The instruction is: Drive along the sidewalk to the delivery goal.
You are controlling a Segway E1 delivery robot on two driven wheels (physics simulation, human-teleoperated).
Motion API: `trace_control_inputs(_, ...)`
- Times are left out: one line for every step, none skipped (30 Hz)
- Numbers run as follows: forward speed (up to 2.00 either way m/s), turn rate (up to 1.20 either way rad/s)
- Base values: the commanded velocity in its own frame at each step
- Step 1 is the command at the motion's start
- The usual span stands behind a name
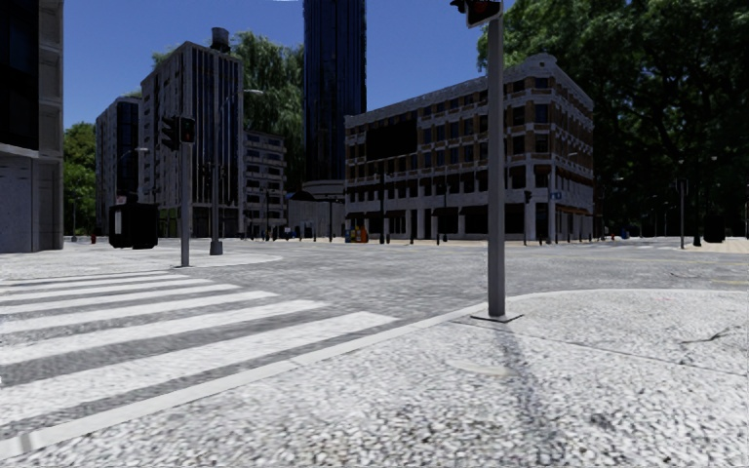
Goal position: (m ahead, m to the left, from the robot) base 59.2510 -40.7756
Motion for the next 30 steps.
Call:
trace_control_inputs(1.48, 0.56)
trace_control_inputs(1.47, 0.56)
trace_control_inputs(1.47, 0.56)
trace_control_inputs(1.47, 0.56)
trace_control_inputs(1.47, 0.56)
trace_control_inputs(1.47, 0.56)
trace_control_inputs(1.47, 0.56)
trace_control_inputs(1.47, 0.56)
trace_control_inputs(1.47, 0.56)
trace_control_inputs(1.47, 0.56)
trace_control_inputs(1.47, 0.56)
trace_control_inputs(1.47, 0.56)
trace_control_inputs(1.47, 0.56)
trace_control_inputs(1.47, 0.56)
trace_control_inputs(1.47, 0.56)
trace_control_inputs(1.47, 0.56)
trace_control_inputs(1.47, 0.56)
trace_control_inputs(1.48, 0.56)
trace_control_inputs(1.49, 0.56)
trace_control_inputs(1.5, 0.56)
trace_control_inputs(1.51, 0.56)
trace_control_inputs(1.51, 0.56)
trace_control_inputs(1.51, 0.56)
trace_control_inputs(1.51, 0.56)
trace_control_inputs(1.52, 0.56)
trace_control_inputs(1.52, 0.56)
trace_control_inputs(1.52, 0.56)
trace_control_inputs(1.52, 0.56)
trace_control_inputs(1.52, 0.56)
trace_control_inputs(1.52, 0.56)
